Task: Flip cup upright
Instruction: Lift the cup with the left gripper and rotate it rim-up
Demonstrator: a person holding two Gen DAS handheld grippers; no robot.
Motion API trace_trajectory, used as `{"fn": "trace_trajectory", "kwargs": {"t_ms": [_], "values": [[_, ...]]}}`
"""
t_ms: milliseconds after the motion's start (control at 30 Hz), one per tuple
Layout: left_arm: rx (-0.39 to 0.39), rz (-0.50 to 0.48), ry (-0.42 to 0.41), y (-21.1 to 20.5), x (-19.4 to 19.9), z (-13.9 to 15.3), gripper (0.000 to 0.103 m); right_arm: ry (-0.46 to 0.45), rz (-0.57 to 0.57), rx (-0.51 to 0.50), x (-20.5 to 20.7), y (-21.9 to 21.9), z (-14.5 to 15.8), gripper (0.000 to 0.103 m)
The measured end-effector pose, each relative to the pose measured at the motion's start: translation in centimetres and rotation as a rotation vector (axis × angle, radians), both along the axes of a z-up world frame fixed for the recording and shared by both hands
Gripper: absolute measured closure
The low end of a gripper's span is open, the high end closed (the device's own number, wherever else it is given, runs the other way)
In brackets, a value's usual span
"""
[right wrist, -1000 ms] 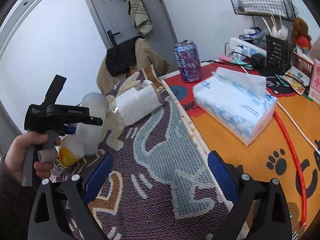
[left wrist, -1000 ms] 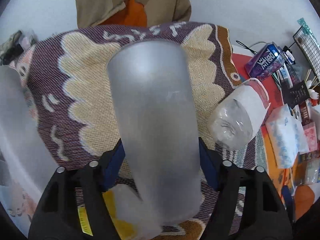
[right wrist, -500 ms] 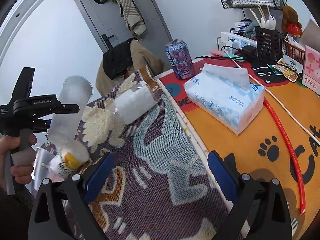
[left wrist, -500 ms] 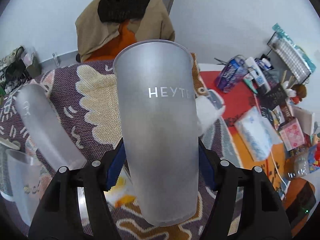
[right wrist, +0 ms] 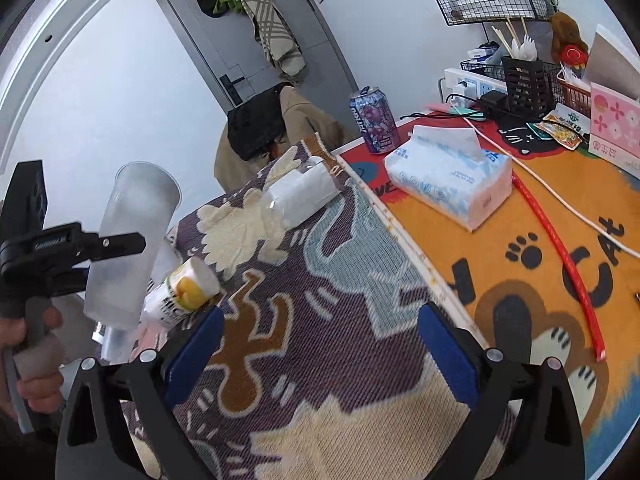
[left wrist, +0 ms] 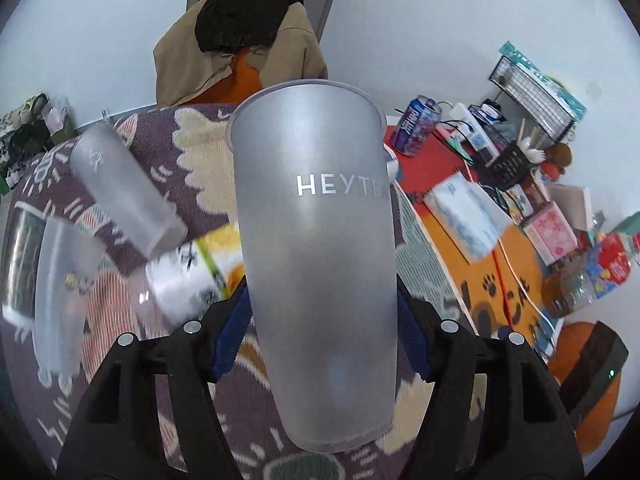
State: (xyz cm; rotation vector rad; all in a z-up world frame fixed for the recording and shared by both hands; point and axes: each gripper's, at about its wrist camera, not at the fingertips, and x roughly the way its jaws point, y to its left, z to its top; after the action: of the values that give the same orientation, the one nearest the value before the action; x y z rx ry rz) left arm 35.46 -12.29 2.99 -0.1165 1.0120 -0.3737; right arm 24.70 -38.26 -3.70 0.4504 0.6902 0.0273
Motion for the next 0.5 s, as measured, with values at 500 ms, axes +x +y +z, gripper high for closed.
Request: {"fn": "trace_trajectory", "kwargs": {"t_ms": [500], "values": [[-0.038,0.005,0.008,1.9,-9.8,-2.6,0.036,-0.003,0.079,-0.004,-5.0,2.6,0.2,0.008]]}}
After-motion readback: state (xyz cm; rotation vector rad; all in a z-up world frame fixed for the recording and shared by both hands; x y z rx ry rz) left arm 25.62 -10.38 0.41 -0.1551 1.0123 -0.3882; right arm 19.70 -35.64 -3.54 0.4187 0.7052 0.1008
